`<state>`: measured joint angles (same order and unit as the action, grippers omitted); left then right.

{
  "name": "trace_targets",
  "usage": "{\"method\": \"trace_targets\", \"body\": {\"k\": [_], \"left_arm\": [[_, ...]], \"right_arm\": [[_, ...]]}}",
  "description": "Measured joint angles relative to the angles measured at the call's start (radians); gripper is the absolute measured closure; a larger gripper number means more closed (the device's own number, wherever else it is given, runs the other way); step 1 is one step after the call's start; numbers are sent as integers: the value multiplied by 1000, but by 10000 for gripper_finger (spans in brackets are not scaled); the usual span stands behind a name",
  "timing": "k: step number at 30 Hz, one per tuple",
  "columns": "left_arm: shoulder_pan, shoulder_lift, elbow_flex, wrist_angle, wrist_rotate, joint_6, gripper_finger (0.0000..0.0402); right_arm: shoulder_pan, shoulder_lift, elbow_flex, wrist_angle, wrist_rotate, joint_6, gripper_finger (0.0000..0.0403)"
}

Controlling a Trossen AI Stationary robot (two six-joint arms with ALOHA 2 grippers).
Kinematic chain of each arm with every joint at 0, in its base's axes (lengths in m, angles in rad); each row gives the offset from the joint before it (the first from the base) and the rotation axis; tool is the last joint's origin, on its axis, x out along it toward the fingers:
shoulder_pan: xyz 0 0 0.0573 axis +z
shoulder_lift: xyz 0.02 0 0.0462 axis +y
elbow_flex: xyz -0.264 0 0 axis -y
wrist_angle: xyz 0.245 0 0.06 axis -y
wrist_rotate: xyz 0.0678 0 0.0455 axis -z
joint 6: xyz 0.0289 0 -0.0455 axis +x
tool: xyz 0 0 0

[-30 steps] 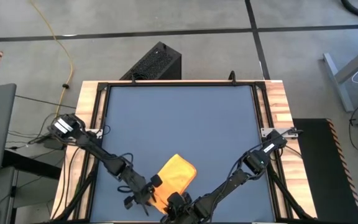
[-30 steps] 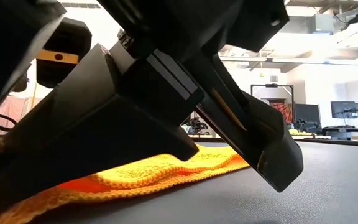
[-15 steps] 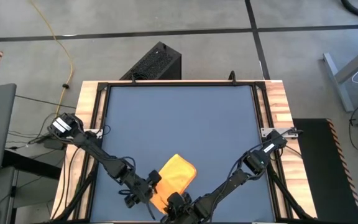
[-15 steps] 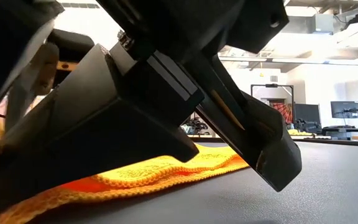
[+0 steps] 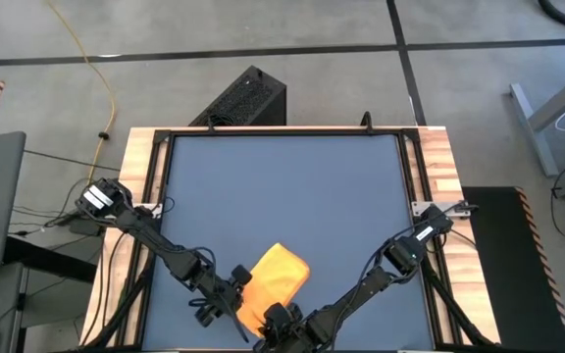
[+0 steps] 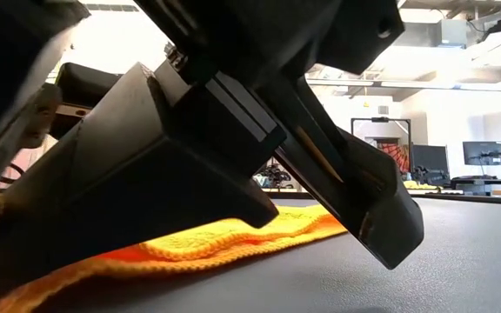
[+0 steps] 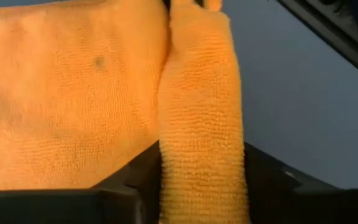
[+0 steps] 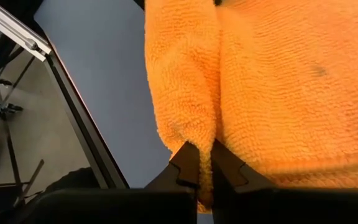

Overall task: Roll towel
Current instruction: Roll the orange microfiber towel

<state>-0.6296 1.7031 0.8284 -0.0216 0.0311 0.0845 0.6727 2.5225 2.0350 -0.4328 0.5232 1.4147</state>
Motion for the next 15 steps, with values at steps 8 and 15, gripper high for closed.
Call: {"method": "trace_targets", "body": {"k": [8,15], "left_arm": [[5,0,0,-1,94,0,376],[46,0,0,-58,172,-72,397]], "right_arm": [[2,0,0,11,-1,3,364],[-10,-7,-1,26,-42,48,324]]}}
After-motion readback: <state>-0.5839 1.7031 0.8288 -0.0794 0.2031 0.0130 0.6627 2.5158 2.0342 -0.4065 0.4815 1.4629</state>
